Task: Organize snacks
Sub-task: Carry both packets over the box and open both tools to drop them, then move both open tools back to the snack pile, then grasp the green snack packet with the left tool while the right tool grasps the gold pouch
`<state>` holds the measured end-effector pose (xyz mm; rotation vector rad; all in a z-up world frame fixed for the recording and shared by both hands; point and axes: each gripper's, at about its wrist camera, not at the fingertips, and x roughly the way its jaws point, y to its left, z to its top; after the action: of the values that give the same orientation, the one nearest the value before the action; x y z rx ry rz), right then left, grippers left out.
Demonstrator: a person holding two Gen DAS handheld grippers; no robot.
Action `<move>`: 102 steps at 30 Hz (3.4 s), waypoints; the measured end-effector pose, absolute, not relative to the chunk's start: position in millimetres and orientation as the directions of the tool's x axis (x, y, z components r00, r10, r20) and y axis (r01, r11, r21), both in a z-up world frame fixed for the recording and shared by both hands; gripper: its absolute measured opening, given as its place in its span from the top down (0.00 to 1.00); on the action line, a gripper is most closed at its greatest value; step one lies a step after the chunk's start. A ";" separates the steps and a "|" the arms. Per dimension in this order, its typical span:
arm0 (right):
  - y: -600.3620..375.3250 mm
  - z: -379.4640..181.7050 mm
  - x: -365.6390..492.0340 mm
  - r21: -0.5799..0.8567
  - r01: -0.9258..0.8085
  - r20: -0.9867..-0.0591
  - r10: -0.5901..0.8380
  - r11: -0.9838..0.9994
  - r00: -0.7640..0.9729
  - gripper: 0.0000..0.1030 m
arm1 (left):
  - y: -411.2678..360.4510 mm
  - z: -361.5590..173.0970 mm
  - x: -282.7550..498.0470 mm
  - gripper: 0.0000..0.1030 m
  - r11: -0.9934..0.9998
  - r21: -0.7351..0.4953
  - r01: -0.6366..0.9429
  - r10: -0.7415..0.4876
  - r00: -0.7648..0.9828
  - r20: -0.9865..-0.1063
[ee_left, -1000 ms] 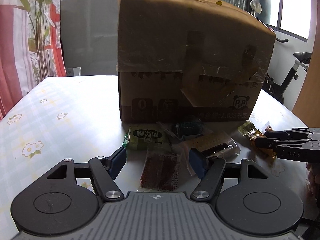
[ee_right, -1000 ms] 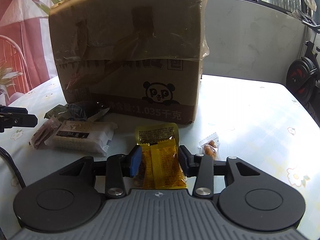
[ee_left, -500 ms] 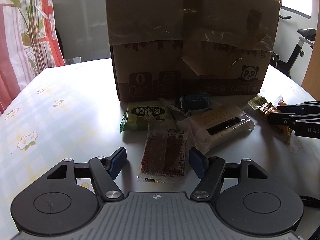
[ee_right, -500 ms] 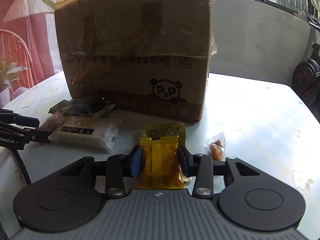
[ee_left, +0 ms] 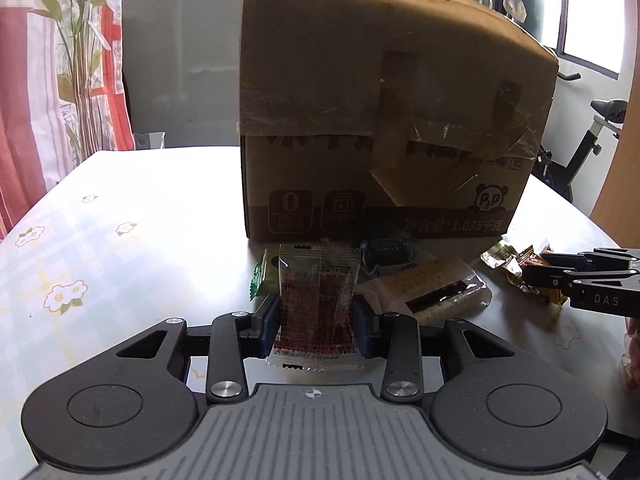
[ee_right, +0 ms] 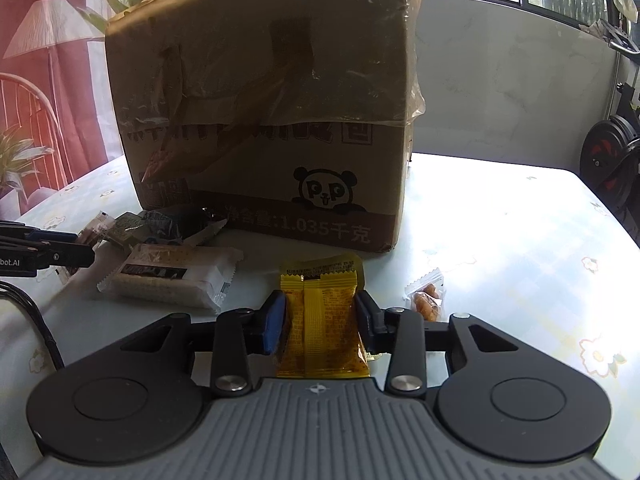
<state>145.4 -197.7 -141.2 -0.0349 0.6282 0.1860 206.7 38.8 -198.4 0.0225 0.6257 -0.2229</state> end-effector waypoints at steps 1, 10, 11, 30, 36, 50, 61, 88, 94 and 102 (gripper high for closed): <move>-198.1 -140.5 144.3 0.025 -0.181 -0.581 0.162 0.983 0.798 0.62 | 39.9 -195.3 206.0 0.61 0.976 -0.049 0.211 -0.200 0.792 -0.576; -203.3 -119.1 132.5 0.069 -0.180 -0.523 0.189 0.981 0.831 0.63 | 44.6 -143.3 200.2 0.61 0.975 -0.023 0.219 -0.203 0.856 -0.476; -204.6 -111.6 131.6 0.082 -0.184 -0.509 0.200 0.980 0.837 0.63 | 43.2 -132.5 201.4 0.61 0.975 -0.021 0.223 -0.208 0.867 -0.453; -199.2 41.9 238.1 0.020 -0.261 -0.221 0.259 0.965 0.940 0.63 | -55.1 -24.5 327.8 0.60 0.938 -0.004 0.348 -0.332 0.893 -0.305; -203.9 25.7 265.4 0.035 -0.200 -0.301 0.201 0.979 0.932 0.59 | -78.7 -51.8 366.2 0.51 0.939 -0.020 0.345 -0.328 0.871 -0.366; -223.2 17.4 199.9 0.111 -0.186 -0.211 0.206 0.976 0.956 0.51 | -26.7 -52.2 327.9 0.42 0.931 -0.057 0.360 -0.359 0.878 -0.317; -204.4 -52.4 153.5 0.038 -0.192 -0.332 0.194 0.981 0.923 0.51 | 40.1 -83.8 265.8 0.42 0.960 -0.036 0.276 -0.271 0.895 -0.356; -171.7 -148.7 173.7 -0.082 -0.218 -0.641 0.116 0.972 0.759 0.47 | 46.6 -189.0 265.7 0.38 0.963 -0.060 0.264 -0.241 0.737 -0.632; -173.4 -149.3 174.4 -0.062 -0.218 -0.633 0.130 0.974 0.763 0.49 | 39.7 -201.4 276.5 0.34 0.966 -0.043 0.256 -0.220 0.722 -0.655; -177.5 -146.8 174.1 -0.046 -0.219 -0.633 0.141 0.975 0.761 0.48 | 42.8 -205.7 289.3 0.34 0.977 -0.034 0.212 -0.179 0.718 -0.673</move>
<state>174.1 -177.5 -146.8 -0.1203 0.6785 0.1967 289.3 42.8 -205.7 0.0470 0.7391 -0.2161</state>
